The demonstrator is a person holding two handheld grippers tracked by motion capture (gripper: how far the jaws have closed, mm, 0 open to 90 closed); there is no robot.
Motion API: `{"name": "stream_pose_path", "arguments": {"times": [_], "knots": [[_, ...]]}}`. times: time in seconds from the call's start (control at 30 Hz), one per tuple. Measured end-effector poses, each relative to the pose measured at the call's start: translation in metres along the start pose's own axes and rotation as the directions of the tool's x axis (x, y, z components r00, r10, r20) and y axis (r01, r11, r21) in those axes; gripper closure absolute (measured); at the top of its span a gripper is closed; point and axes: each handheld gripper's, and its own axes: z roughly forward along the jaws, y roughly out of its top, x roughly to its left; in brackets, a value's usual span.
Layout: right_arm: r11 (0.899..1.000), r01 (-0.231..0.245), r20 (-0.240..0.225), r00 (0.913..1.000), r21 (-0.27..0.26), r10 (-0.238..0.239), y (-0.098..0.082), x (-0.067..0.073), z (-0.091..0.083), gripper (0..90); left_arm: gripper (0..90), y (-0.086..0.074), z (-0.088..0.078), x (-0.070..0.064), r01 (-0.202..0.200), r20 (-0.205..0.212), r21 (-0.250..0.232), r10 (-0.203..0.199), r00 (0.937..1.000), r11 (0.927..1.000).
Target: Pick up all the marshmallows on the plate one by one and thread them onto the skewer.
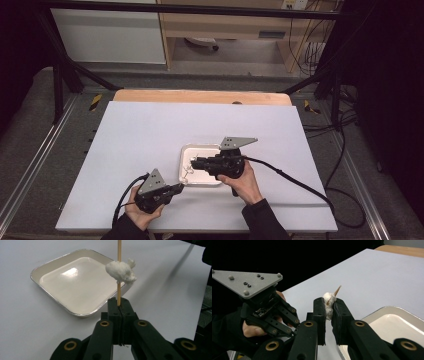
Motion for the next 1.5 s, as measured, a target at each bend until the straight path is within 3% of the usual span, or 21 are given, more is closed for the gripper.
{"name": "stream_pose_path", "arguments": {"times": [0.3, 0.4, 0.43, 0.5, 0.63, 0.7, 0.77, 0.97, 1.2, 1.33, 1.5], "knots": [[1.0, -0.001, -0.002, 1.0, 0.015, 0.001, -0.004, -0.001, 0.003, 82.0, 88.8, 0.002, -0.001, 0.001, -0.002, 0.001, -0.012, 0.002, 1.0, 0.9999], [0.998, -0.003, -0.022, 0.9998, 0.063, 0.004, -0.009, 0.0, 0.009, 81.6, 88.8, 0.006, -0.001, -0.001, -0.007, 0.0, -0.03, 0.007, 1.0, 0.9995], [0.998, -0.003, -0.018, 0.9998, 0.06, 0.004, -0.012, 0.0, 0.012, 81.4, 88.8, 0.006, 0.0, -0.001, -0.014, -0.007, -0.029, 0.014, 0.9999, 0.9995], [0.999, -0.003, -0.026, 0.9997, 0.046, 0.004, -0.011, -0.001, 0.011, 81.0, 88.8, 0.004, 0.0, 0.002, 0.01, 0.008, -0.042, -0.009, 0.9999, 0.9991], [1.0, -0.003, -0.012, 0.9999, 0.03, 0.004, -0.008, -0.001, 0.009, 79.1, 88.8, 0.005, -0.002, 0.002, 0.003, 0.001, -0.049, -0.002, 1.0, 0.9988], [1.0, -0.002, -0.002, 1.0, 0.03, 0.002, -0.007, 0.0, 0.008, 75.7, 88.7, 0.004, 0.0, 0.001, 0.006, 0.0, -0.043, -0.006, 1.0, 0.999], [1.0, 0.006, 0.02, 0.9998, 0.027, -0.006, -0.007, 0.0, 0.006, 65.5, 88.7, 0.003, 0.0, 0.001, 0.01, -0.001, -0.039, -0.01, 0.9999, 0.9992], [0.999, 0.038, 0.082, 0.9959, 0.008, -0.039, -0.002, 0.0, -0.006, 54.4, 88.7, 0.002, -0.002, 0.006, 0.036, -0.012, -0.039, -0.037, 0.9992, 0.9986], [0.998, 0.057, 0.178, 0.9821, 0.022, -0.06, -0.009, -0.012, -0.021, 32.2, 88.6, 0.001, -0.002, 0.01, 0.054, -0.021, -0.029, -0.055, 0.9983, 0.9981], [0.996, 0.069, 0.244, 0.9664, 0.061, -0.082, -0.018, -0.023, -0.028, 19.7, 88.5, 0.001, -0.001, 0.012, 0.055, -0.015, -0.035, -0.056, 0.9983, 0.9979], [0.995, 0.038, 0.303, 0.9509, 0.092, -0.064, -0.032, -0.037, -0.04, 10.3, 88.5, 0.001, -0.002, 0.014, 0.072, -0.003, -0.034, -0.073, 0.9974, 0.9968]]}}
